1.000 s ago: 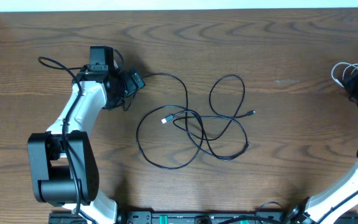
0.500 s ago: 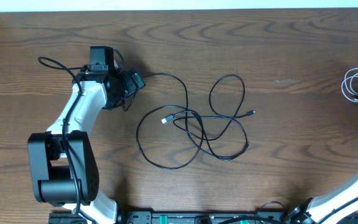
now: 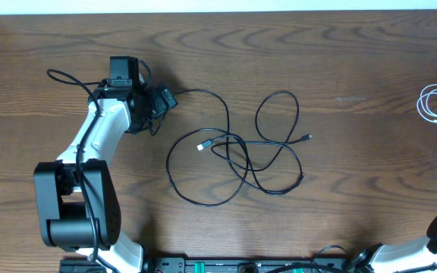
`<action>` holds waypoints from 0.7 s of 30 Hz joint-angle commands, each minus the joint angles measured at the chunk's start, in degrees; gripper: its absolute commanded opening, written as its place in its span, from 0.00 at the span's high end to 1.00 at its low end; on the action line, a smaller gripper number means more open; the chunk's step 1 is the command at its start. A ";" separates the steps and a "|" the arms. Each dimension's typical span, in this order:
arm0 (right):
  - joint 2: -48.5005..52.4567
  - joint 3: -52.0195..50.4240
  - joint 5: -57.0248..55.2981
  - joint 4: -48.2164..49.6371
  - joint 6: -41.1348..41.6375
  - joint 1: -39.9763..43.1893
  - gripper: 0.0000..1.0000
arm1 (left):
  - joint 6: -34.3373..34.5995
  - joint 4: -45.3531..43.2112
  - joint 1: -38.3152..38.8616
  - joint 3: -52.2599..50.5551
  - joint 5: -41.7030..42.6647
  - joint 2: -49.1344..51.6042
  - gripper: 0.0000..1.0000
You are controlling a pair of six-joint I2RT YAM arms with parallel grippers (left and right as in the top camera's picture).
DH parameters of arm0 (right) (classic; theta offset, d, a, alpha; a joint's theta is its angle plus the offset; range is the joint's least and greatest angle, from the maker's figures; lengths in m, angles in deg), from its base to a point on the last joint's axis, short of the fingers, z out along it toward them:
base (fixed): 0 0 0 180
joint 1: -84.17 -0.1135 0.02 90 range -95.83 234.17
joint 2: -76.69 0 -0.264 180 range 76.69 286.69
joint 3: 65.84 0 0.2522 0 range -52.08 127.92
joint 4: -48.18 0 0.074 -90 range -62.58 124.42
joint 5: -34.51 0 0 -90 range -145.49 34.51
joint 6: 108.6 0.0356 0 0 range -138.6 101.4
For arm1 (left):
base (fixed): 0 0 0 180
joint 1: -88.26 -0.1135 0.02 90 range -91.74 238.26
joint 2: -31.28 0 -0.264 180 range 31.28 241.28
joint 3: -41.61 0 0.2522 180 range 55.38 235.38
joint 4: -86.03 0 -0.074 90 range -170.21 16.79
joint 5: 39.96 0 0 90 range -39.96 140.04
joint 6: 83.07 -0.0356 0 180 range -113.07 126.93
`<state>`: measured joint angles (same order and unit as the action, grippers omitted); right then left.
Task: Untangle cables
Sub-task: 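Carry the white cable to the far right edge and release it, then move the right gripper back left toward the black cables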
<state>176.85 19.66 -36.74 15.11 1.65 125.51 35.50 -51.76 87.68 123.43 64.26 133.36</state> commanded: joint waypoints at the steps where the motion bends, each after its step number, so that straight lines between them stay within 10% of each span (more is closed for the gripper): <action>1: 1.31 -0.26 0.26 -5.99 0.02 -0.31 0.60 | 0.46 0.17 0.17 -0.24 -0.57 -1.20 0.00; 11: 6.23 -0.76 -0.04 -22.40 0.04 -2.75 0.71 | 0.46 0.17 0.17 -0.24 -0.57 -1.22 0.00; 21: 11.50 -11.43 -0.11 -18.88 0.09 -9.75 0.49 | 0.46 0.13 0.17 -0.24 -0.57 -1.22 0.00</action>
<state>185.66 13.00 -35.39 -6.10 1.96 118.34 35.48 -51.78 87.68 123.43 64.26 133.36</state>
